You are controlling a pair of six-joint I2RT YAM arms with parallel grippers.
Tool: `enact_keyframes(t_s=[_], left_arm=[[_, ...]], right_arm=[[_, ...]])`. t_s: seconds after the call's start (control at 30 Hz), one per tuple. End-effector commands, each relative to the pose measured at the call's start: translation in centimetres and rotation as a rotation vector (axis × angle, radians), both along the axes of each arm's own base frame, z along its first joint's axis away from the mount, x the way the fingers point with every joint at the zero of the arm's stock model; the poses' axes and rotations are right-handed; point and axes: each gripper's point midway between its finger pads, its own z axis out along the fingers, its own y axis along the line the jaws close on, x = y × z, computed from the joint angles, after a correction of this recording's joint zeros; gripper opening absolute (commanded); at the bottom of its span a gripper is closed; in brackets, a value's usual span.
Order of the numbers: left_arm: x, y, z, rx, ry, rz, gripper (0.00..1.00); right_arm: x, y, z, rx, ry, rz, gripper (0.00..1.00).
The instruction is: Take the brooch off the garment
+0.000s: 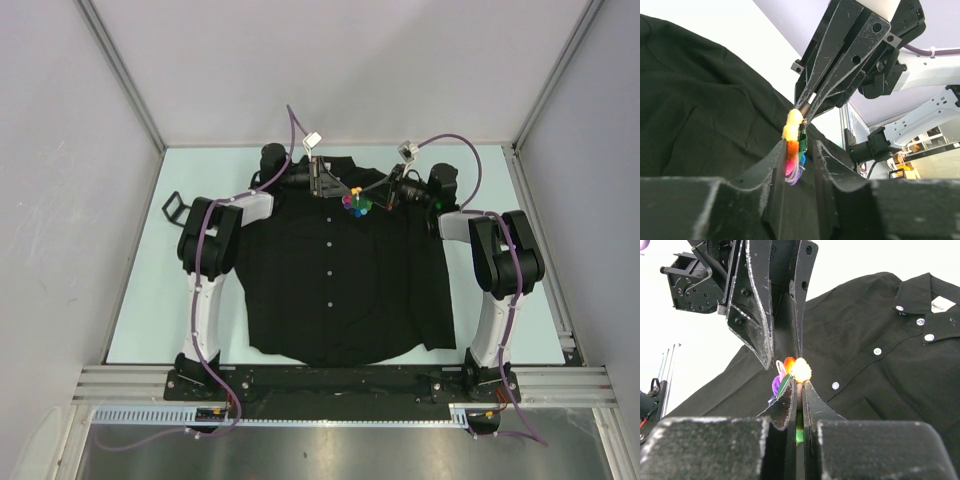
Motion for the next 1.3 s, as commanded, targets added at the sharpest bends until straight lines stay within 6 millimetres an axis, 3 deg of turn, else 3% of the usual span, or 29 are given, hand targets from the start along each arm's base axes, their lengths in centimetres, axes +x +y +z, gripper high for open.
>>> enact_keyframes(t_s=[0.0,0.27,0.4,0.57,0.6,0.67,0.8,0.83,1.0,1.03,1.17,1.27], left_arm=[[0.0,-0.5,1.3,-0.011,-0.08,-0.035,0.3],[0.2,-0.7,0.5,0.02,-0.072,-0.032,0.33],[0.3,-1.0,0.4,0.031,-0.071,-0.035,0.29],[0.5,-1.0,0.3,0.039,-0.071,-0.023,0.19],[0.5,-1.0,0.4,0.042,-0.076,-0.017,0.09],[0.7,-1.0,0.2,0.05,-0.074,-0.003,0.0],[1.1,-0.7,0.1,0.059,-0.069,0.021,0.0],[1.2,-0.7,0.4,0.059,-0.076,0.03,0.0],[1.9,0.1,0.8,0.092,-0.081,0.099,0.0],[2.0,0.3,1.0,0.094,-0.082,0.112,0.0],[3.1,2.5,2.5,0.145,-0.098,0.229,0.0],[3.8,4.6,1.2,0.224,-0.063,0.311,0.0]], right_arm=[[0.2,0.0,1.1,0.007,-0.053,-0.003,0.0],[0.2,0.0,1.2,0.005,-0.057,-0.005,0.0],[0.2,0.1,1.3,0.005,-0.058,-0.005,0.0],[0.2,0.2,1.2,0.002,-0.057,-0.005,0.0],[0.2,0.2,1.2,0.001,-0.059,-0.005,0.0],[0.2,0.2,1.2,0.001,-0.056,-0.009,0.0],[0.6,0.2,0.7,-0.01,-0.048,-0.034,0.01],[0.7,0.2,0.7,-0.016,-0.053,-0.04,0.08],[1.7,-1.1,0.9,-0.017,-0.038,-0.103,0.23],[1.8,-1.3,0.9,-0.016,-0.032,-0.108,0.31],[1.4,-1.9,1.0,-0.019,-0.027,-0.111,0.42],[0.8,-2.7,2.1,0.005,-0.065,-0.123,0.52]])
